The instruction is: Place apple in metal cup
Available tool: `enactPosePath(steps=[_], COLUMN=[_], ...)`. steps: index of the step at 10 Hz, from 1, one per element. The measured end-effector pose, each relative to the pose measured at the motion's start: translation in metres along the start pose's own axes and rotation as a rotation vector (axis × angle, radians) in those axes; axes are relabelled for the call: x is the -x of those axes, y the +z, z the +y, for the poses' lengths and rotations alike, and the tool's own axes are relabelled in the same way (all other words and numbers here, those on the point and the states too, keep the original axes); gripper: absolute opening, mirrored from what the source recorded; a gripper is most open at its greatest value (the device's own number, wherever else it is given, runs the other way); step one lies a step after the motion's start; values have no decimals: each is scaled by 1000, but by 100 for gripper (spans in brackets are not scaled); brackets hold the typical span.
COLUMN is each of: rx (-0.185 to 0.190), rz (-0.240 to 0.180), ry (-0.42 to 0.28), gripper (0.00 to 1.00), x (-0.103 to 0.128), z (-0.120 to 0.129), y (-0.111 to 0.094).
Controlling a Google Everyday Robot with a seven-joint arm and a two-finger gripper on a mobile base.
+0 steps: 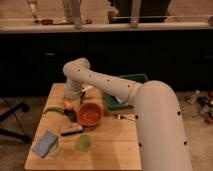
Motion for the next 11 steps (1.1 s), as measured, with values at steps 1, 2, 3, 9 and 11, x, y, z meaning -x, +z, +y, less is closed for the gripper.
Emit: enactPosePath(steps=[1,2,3,9,11], rx=[2,3,3,-9,-9], rz=[-4,-7,-8,-13,-15], ry=[-3,-7,-8,10,14], gripper=[1,1,1,24,42], x=[2,5,7,10,9], z=[0,1,1,5,6], y=[1,2,3,0,0])
